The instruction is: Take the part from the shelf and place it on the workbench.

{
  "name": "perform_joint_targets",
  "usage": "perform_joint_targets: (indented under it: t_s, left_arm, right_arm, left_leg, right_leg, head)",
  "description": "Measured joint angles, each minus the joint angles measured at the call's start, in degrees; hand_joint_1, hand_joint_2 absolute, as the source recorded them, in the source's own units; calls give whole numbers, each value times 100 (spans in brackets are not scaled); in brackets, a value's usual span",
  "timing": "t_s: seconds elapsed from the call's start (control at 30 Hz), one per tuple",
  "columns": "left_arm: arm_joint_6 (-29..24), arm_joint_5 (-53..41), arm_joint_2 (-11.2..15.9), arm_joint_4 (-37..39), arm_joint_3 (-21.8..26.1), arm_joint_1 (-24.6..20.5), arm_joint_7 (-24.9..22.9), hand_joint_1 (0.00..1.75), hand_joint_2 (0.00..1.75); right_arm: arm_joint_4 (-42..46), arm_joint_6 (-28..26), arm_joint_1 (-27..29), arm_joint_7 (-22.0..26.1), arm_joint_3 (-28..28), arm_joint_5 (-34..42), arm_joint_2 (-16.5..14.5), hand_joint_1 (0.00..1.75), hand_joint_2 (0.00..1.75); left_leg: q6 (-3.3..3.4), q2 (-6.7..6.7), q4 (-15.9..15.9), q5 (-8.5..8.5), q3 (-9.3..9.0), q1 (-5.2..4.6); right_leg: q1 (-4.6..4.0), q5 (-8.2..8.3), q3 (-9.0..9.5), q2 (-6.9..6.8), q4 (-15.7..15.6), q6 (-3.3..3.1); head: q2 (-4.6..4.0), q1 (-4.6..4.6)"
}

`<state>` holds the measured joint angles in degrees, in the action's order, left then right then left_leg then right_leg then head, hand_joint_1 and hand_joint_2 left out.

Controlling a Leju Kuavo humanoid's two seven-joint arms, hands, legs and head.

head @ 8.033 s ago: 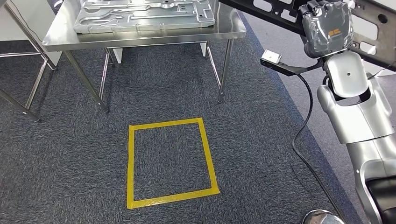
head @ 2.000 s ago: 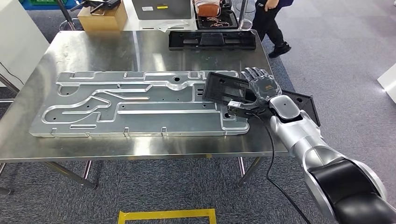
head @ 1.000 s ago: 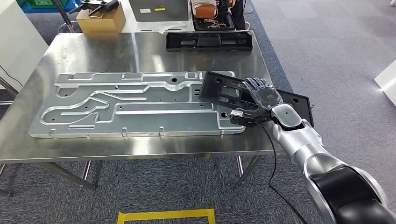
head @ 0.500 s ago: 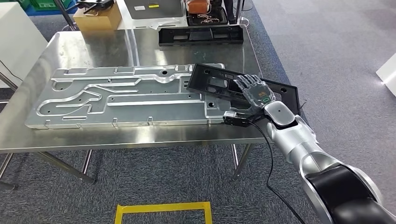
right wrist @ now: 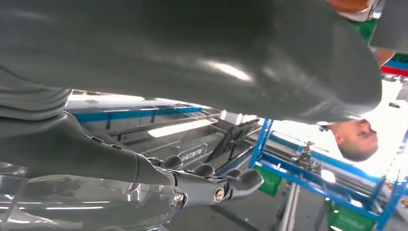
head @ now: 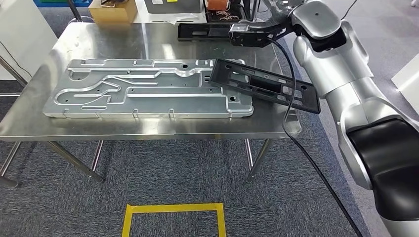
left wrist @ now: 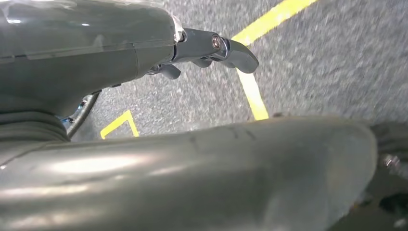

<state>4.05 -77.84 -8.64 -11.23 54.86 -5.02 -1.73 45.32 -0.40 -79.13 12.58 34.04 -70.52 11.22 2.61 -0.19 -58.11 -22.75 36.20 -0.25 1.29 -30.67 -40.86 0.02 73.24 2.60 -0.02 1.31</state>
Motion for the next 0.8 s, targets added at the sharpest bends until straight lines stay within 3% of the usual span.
perform_joint_targets:
  t_s: [0.03, 0.1, 0.17, 0.23, 0.27, 0.33, 0.4, 0.43, 0.5, 0.57, 0.63, 0.67, 0.73, 0.77, 0.8]
  left_arm:
    - [9, -13, -1, 0, 0, 0, 1, 0, 0]
    - [22, -41, -9, 0, 0, -2, 5, 0, 0]
    - [32, -69, -16, 0, -1, -9, 16, 0, 0]
    - [39, -92, -13, 0, -2, -12, 33, 0, 0]
    - [40, -99, -10, 0, -2, -10, 42, 0, 0]
    - [41, -108, -4, 0, -2, -4, 56, 0, 0]
    - [43, -115, -2, 0, -2, -2, 66, 0, 0]
    - [44, -118, -1, 0, -2, -3, 69, 0, 0]
    - [45, -120, 3, 0, -2, -8, 70, 0, 0]
    - [46, -126, 7, 0, -2, -19, 70, 0, 0]
    - [48, -134, 7, 0, -2, -30, 72, 0, 0]
    - [50, -137, 7, 0, -2, -33, 72, 0, 0]
    - [54, -140, 7, 0, -2, -29, 73, 0, 0]
    - [55, -143, 7, 0, -2, -33, 73, 0, 0]
    - [56, -144, 7, 0, -2, -36, 73, 0, 0]
  right_arm:
    - [86, 16, 2, 7, 50, 35, 31, 0, 0]
    - [263, 22, 9, 3, 152, 99, 69, 0, 0]
    - [401, 24, 26, -26, 259, 173, 102, 0, 0]
    - [474, 24, 62, -75, 365, 255, 140, 0, 0]
    - [506, 22, 79, -97, 416, 294, 155, 0, 0]
    - [566, 20, 101, -123, 503, 360, 179, 0, 0]
    - [597, 21, 115, -129, 567, 408, 204, 0, 0]
    - [601, 22, 135, -129, 596, 438, 221, 0, 0]
    - [602, 11, 218, -113, 654, 503, 248, 0, 0]
    - [602, -47, 336, -88, 698, 548, 278, 0, 0]
    - [605, -154, 457, -82, 733, 559, 303, 0, 0]
    - [607, -204, 514, -87, 753, 557, 309, 0, 0]
    - [607, -266, 626, -94, 796, 550, 318, 0, 0]
    - [605, -275, 667, -97, 819, 548, 326, 0, 0]
    - [602, -281, 704, -100, 838, 547, 338, 0, 0]
  left_leg:
    - [-12, 0, -23, 36, 61, -3]
    - [-55, 2, -62, 108, 167, -14]
    - [-113, 7, -62, 189, 212, -11]
    - [-175, 0, -41, 247, 228, -3]
    - [-211, -4, -83, 174, 263, 1]
    - [-286, -9, -474, -272, 403, 28]
    - [-360, -6, -1189, -793, 574, 73]
    - [-392, -5, -1490, -900, 604, 98]
    - [-441, -3, -1592, -733, 421, 138]
    - [-468, -3, -994, -506, -97, 165]
    - [-412, -21, -256, -586, -587, 143]
    - [-361, -32, -59, -661, -691, 122]
    - [-231, -37, 9, -613, -653, 98]
    - [-173, -27, 23, -550, -606, 102]
    - [-114, -16, 39, -469, -540, 107]
  right_leg:
    - [-4, 122, 280, 0, -344, -23]
    - [-40, 204, 807, -1, -1114, -100]
    - [-89, 189, 985, -1, -1452, -171]
    - [-85, 291, 942, -20, -1502, -238]
    - [-68, 356, 907, -36, -1528, -279]
    - [-32, 503, 797, -64, -1575, -344]
    - [-27, 634, 632, -65, -1577, -362]
    - [-23, 702, 544, -65, -1575, -353]
    - [-4, 833, 376, -63, -1565, -312]
    - [23, 951, 228, -63, -1541, -244]
    - [30, 1058, 137, -65, -1520, -162]
    - [25, 1112, 120, -66, -1527, -122]
    - [25, 1233, 110, -65, -1583, -41]
    - [34, 1208, 78, -59, -1576, -11]
    - [42, 1057, 17, -51, -1478, 10]
  head:
    - [0, 0]
    - [0, 2]
    - [0, 4]
    - [0, 4]
    - [0, 4]
    - [0, 4]
    - [0, 4]
    - [0, 4]
    - [0, 4]
    - [0, 5]
    - [0, 4]
    - [0, 4]
    - [0, 5]
    - [0, 5]
    - [0, 5]
